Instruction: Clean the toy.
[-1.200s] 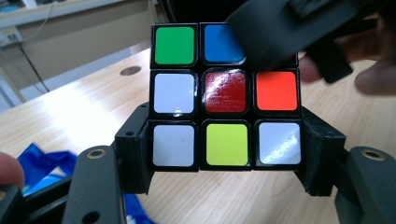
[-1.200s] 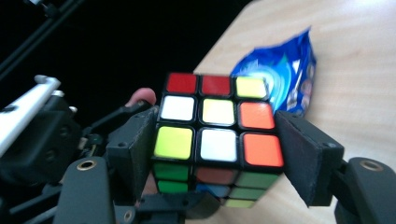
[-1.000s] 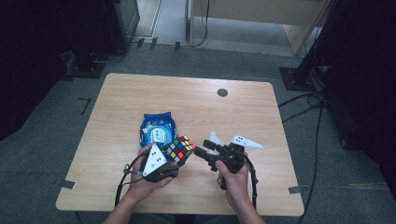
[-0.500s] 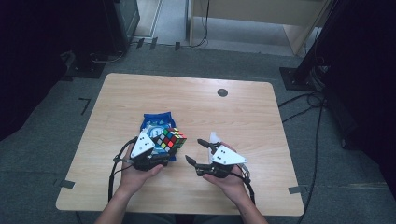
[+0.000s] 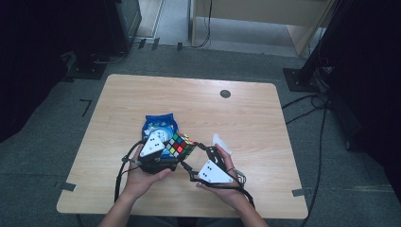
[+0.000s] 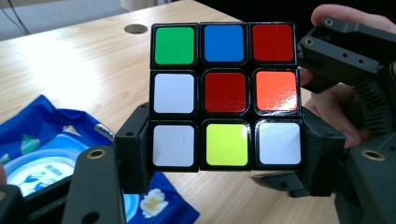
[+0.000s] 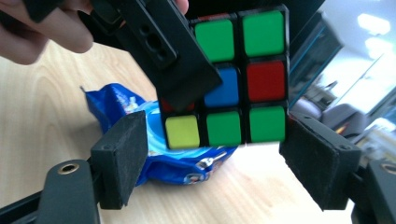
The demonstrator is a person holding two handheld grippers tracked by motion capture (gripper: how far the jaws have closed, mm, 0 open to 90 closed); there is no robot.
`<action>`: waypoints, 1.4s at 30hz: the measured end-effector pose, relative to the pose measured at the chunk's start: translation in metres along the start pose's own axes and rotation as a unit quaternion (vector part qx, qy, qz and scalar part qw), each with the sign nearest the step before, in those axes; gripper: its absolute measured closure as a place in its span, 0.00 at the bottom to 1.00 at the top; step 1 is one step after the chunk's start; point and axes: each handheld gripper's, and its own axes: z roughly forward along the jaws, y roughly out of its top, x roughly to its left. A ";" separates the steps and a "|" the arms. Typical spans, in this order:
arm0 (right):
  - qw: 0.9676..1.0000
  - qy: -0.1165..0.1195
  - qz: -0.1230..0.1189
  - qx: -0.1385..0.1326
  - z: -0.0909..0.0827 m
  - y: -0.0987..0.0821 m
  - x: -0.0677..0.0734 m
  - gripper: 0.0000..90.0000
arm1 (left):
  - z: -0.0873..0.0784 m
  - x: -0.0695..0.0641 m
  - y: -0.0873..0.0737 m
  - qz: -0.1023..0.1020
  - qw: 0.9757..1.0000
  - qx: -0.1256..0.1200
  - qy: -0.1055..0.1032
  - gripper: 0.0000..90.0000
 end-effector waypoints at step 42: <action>0.987 -0.020 0.161 0.001 -0.006 -0.003 0.000 0.38 | 0.000 -0.007 -0.002 -0.052 0.997 -0.051 -0.012 0.32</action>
